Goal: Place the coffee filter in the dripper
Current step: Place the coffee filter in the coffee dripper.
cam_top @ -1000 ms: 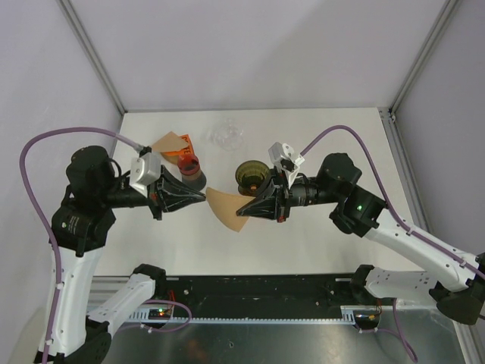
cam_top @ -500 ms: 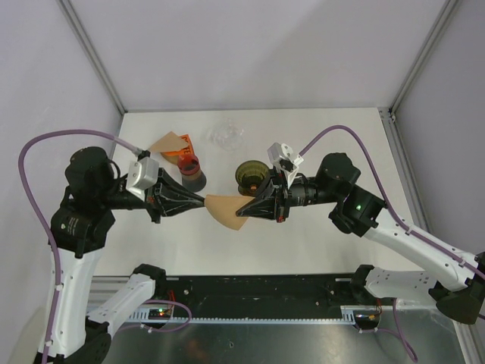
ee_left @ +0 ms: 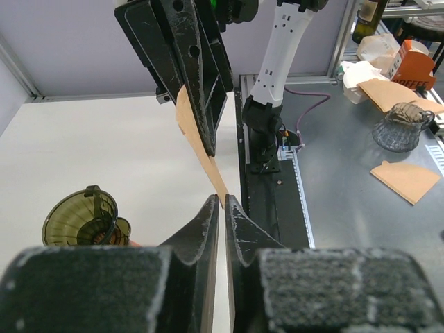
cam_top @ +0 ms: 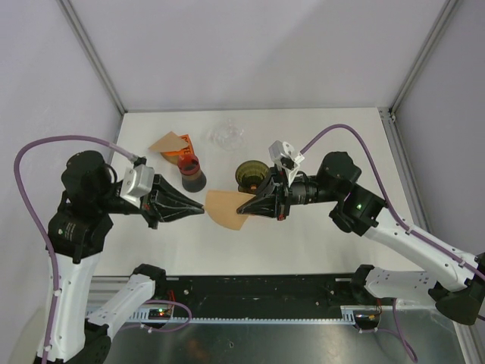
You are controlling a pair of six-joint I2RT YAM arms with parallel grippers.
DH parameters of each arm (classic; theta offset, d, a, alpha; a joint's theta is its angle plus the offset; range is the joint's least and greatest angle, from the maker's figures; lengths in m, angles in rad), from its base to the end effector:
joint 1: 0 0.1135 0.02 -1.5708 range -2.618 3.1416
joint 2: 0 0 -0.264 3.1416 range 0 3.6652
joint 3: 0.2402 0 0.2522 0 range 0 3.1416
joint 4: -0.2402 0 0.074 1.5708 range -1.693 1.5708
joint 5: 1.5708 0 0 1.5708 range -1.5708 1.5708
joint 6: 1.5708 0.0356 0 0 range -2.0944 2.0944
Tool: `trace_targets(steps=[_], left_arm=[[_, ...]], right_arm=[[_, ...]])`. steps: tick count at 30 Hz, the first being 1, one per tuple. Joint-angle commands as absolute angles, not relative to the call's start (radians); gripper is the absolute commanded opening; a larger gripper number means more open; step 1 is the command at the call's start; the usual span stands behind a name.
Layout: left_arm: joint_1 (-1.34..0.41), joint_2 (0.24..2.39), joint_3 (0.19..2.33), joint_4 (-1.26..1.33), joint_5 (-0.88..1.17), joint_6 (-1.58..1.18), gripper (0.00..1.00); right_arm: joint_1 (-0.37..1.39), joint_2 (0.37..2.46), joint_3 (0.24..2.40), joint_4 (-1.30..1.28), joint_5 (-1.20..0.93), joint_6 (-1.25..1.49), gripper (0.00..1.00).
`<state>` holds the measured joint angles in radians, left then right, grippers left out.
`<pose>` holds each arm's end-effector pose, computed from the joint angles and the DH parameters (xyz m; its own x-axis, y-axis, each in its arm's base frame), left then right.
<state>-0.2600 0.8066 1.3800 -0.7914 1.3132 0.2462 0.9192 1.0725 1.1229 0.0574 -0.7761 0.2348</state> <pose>0.0797 -0.0568 0.4694 0.0356 0.0548 -0.9979 0.9993 -0.0102 0.0351 0.1223 0.2014 0.4284 -0.1668 0.0551 -0.9844 -0.9778 -0.1375 0.1580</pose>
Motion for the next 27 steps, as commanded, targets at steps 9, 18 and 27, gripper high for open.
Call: trace_targets(steps=[9,18,27], left_arm=[[-0.276,0.815,1.381,-0.785,1.296,0.271,0.04],[-0.276,0.831,1.395,-0.785,1.257,0.234,0.00],[-0.278,0.837,1.419,-0.787,1.188,0.207,0.00]], right_arm=[[0.916,1.069,1.157,0.093,-0.785,0.245,0.00],[0.917,1.063,1.156,0.079,-0.783,0.243,0.00],[0.919,1.066,1.157,0.089,-0.789,0.248,0.00]])
